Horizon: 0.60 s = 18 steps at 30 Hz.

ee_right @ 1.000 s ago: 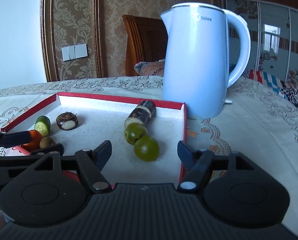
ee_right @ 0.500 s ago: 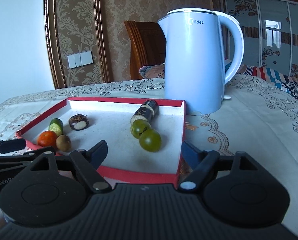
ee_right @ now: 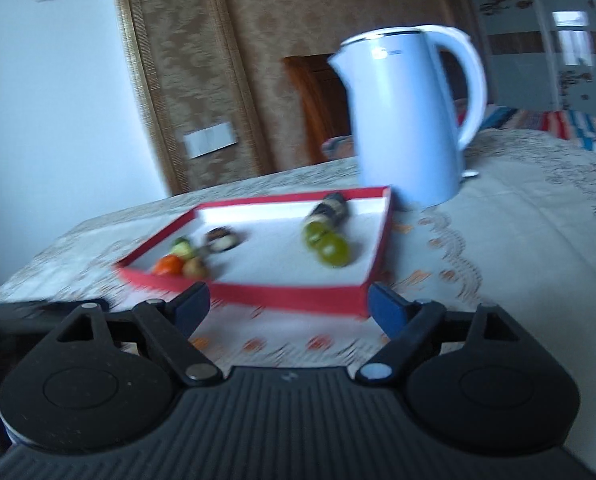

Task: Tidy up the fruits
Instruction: 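Pull both grippers back from the tray toward the remaining kiwi and mandarin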

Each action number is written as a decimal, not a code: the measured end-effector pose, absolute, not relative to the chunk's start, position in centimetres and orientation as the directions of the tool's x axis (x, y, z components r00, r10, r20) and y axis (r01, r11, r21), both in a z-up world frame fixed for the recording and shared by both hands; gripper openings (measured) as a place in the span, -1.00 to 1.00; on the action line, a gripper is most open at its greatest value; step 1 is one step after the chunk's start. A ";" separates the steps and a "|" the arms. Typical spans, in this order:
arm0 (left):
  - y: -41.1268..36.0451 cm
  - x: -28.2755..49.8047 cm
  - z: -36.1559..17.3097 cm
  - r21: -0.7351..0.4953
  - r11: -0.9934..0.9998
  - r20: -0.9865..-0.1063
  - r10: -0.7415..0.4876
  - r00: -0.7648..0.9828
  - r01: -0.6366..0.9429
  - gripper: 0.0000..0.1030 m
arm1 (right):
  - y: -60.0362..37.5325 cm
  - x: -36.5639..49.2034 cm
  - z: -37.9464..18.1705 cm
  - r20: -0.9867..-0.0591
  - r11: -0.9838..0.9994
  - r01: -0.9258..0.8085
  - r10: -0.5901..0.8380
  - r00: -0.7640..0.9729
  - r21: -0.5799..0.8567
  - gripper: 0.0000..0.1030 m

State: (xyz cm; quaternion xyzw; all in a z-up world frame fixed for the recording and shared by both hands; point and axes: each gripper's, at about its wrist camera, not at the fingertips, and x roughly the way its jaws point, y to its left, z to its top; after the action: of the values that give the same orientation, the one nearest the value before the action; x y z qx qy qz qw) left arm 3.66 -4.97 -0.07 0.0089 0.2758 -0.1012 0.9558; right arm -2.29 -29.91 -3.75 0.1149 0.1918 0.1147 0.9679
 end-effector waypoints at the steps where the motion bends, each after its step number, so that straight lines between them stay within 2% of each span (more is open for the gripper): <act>1: -4.8 3.8 -0.1 -0.048 0.981 -0.533 -0.183 0.826 0.186 0.43 | -29.6 -2.9 -3.9 -0.350 0.940 -0.213 0.300 0.887 0.266 0.73; 7: -3.7 4.4 -0.1 -0.097 0.986 -0.546 -0.164 0.822 0.133 0.43 | -26.1 -5.0 -5.0 -0.432 0.929 -0.336 0.370 0.823 0.155 0.72; 8: -3.7 4.4 -0.1 -0.100 0.986 -0.547 -0.166 0.820 0.133 0.44 | -25.6 -5.0 -5.2 -0.443 0.929 -0.343 0.369 0.817 0.142 0.66; 9: -3.6 4.4 -0.1 -0.103 0.986 -0.550 -0.169 0.818 0.134 0.44 | -25.2 -4.9 -5.3 -0.455 0.929 -0.346 0.367 0.811 0.132 0.47; 11: -3.7 4.5 -0.1 -0.102 0.985 -0.551 -0.171 0.817 0.137 0.44 | -24.9 -4.3 -5.6 -0.491 0.928 -0.346 0.366 0.791 0.134 0.25; 13: -3.8 4.4 -0.1 -0.097 0.985 -0.549 -0.173 0.818 0.143 0.44 | -24.8 -3.9 -5.9 -0.515 0.925 -0.348 0.374 0.771 0.151 0.15; 14: -3.9 4.4 -0.1 -0.095 0.985 -0.548 -0.173 0.819 0.145 0.44 | -24.9 -3.8 -6.0 -0.519 0.922 -0.351 0.382 0.765 0.162 0.02; 18: -4.1 4.5 -0.2 -0.087 0.984 -0.556 -0.176 0.812 0.154 0.44 | -25.2 -3.5 -6.1 -0.525 0.916 -0.352 0.399 0.751 0.193 0.00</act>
State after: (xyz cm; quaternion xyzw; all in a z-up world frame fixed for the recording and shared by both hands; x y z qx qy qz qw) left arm 4.52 -4.15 -0.23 -0.0187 0.2938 -0.0869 0.9517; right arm -3.46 -25.21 -6.14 0.0407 0.2896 0.2010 0.9349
